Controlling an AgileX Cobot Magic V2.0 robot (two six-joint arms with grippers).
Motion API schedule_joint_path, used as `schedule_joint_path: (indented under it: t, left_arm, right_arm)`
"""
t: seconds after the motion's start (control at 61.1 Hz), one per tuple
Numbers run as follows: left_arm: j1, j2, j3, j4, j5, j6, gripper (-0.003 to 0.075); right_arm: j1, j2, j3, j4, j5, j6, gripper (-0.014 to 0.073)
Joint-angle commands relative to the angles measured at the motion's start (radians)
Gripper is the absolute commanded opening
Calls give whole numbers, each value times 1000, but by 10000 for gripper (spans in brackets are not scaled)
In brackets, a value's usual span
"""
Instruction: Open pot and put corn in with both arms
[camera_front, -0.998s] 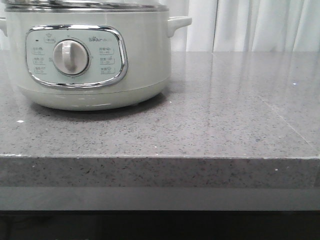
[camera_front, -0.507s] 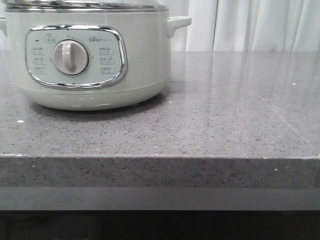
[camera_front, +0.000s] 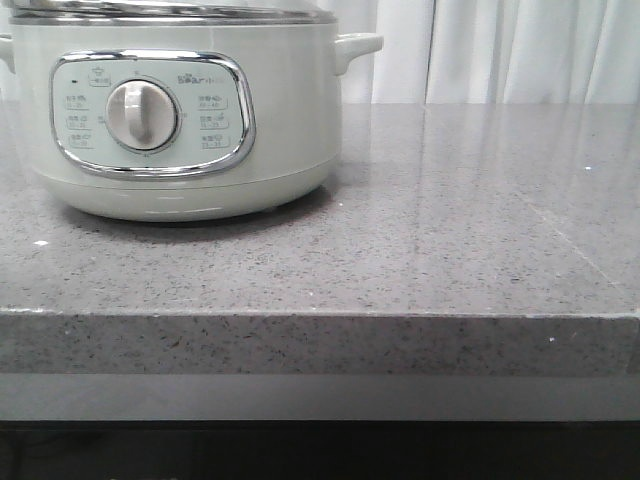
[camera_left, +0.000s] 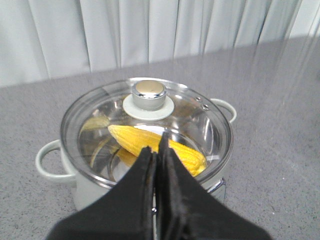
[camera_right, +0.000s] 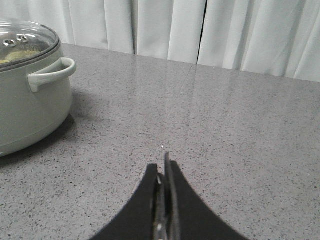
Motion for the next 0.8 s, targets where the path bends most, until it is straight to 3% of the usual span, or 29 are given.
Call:
schedule_joint_path:
  t: [0.0, 0.196, 0.376, 0.786]
  left_arm:
    - [-5, -131, 83, -16, -167, 2, -18]
    - [-5, -413, 304, -16, -196, 2, -18]
    - [-5, -592, 406, -16, -191, 2, -18]
    - [-5, -636, 470, -16, -191, 2, -18]
  right_arm:
    - [-5, 3, -27, 1, -75, -1, -59]
    - [-5, 3, -27, 1, -75, -1, -59]
    - [-5, 3, -27, 1, -75, -1, -59]
    - [-5, 3, -27, 1, -75, -1, -59]
